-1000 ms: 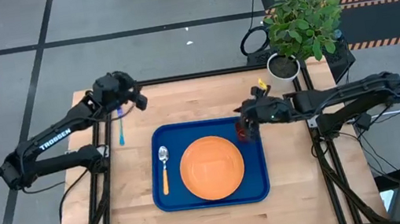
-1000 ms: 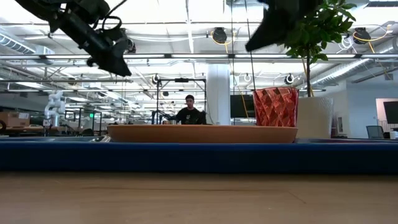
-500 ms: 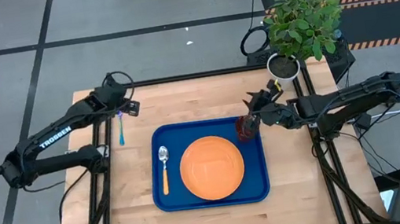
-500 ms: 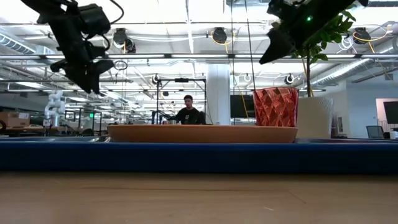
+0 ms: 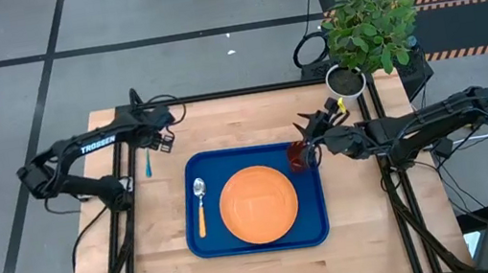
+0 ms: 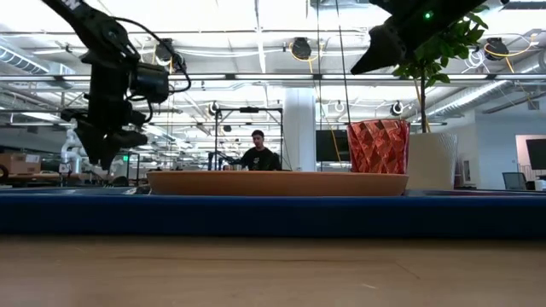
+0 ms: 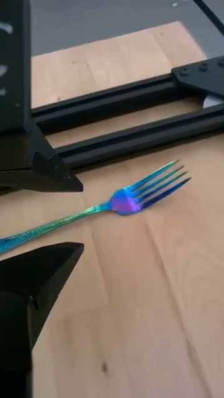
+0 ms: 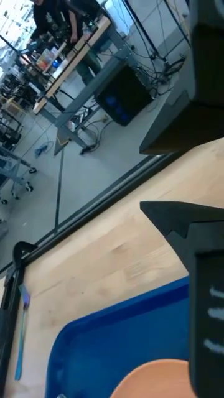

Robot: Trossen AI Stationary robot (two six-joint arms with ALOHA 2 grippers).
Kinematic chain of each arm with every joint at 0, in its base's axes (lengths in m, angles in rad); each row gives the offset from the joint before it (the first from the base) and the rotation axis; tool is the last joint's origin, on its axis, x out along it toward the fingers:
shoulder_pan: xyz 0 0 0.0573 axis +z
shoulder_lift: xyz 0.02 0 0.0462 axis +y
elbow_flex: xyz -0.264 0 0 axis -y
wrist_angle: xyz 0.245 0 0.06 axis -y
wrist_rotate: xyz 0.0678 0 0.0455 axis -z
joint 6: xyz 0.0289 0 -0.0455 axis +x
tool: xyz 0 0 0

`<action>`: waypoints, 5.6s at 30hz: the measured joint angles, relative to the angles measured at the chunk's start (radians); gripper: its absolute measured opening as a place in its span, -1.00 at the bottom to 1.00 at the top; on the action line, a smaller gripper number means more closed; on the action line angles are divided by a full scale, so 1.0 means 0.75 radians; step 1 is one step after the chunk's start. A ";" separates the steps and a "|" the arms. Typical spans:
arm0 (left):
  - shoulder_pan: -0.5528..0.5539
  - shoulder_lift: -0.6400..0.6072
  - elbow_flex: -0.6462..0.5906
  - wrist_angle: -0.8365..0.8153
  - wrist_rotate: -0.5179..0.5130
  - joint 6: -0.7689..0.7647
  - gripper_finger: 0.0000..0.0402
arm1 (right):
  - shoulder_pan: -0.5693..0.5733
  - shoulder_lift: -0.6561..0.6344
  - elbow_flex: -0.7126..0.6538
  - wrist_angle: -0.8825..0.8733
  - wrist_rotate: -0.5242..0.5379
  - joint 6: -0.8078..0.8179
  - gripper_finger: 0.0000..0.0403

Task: Pick and place plate/cup/fork/spoon on tray
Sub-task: Put the blue fork on the blue serving tray to the left of the orange plate

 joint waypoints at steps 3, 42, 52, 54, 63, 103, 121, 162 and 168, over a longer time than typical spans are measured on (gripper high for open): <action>0.018 0.023 0.000 -0.011 0.004 0.014 -0.28 | 0.000 0.000 0.000 0.019 0.000 -0.022 -0.38; 0.412 0.063 -0.223 0.276 0.262 0.105 -0.28 | -0.003 0.000 0.001 0.007 -0.001 -0.015 -0.38; 0.391 0.054 -0.158 0.279 0.338 0.101 -0.28 | -0.005 0.000 0.001 0.019 -0.001 -0.025 -0.38; 0.377 0.054 -0.158 0.269 0.344 0.100 -0.28 | -0.005 0.000 0.001 0.018 -0.001 -0.022 -0.38; 0.313 0.054 -0.157 0.272 0.354 0.081 -0.28 | -0.005 0.000 0.001 0.017 -0.001 -0.020 -0.38; 0.144 -0.056 -0.206 0.489 0.440 0.028 -0.94 | -0.006 0.001 0.001 0.027 -0.001 -0.018 -0.38; -0.145 -0.062 -0.022 0.306 0.426 -0.302 -0.95 | 0.049 -0.020 -0.136 -0.058 -0.006 0.100 -0.38; -1.234 0.408 0.393 0.260 0.284 -1.446 -0.95 | 0.692 -0.325 -0.141 -0.781 -0.006 0.818 -0.38; -1.254 0.462 0.480 0.055 0.284 -1.529 -0.95 | 0.761 -0.325 -0.141 -0.834 -0.005 0.910 -0.38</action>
